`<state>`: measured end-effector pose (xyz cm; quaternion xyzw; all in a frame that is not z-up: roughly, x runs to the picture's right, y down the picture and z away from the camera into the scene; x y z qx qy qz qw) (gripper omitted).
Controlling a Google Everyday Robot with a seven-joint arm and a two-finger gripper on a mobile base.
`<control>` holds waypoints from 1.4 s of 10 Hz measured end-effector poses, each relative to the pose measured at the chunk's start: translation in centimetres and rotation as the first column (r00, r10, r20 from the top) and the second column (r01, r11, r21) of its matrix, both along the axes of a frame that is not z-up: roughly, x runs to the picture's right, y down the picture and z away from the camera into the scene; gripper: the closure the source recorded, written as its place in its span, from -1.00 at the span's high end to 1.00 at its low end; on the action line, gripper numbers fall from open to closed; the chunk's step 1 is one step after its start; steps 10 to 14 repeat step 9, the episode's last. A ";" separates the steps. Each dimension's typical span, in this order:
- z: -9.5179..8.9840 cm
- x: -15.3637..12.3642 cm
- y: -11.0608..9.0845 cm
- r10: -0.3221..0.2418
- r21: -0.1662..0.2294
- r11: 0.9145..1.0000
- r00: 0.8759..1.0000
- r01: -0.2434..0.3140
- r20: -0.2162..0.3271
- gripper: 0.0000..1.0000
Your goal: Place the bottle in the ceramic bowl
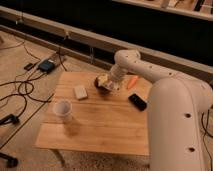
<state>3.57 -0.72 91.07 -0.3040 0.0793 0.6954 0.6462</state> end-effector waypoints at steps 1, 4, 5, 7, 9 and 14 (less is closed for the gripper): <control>0.1 0.0 0.0 0.000 0.000 1.000 1.000 0.000 0.001 0.60; -0.5 0.0 -0.3 -0.007 0.004 1.000 1.000 0.007 -0.001 0.60; -1.3 0.3 -0.4 -0.024 0.003 1.000 1.000 0.024 -0.010 0.60; -1.6 0.4 -0.4 -0.032 0.001 0.999 0.999 0.032 -0.018 0.60; -1.6 0.3 -0.4 -0.032 0.001 0.999 0.999 0.032 -0.018 0.60; -1.6 0.3 -0.4 -0.032 0.001 0.999 0.999 0.032 -0.018 0.60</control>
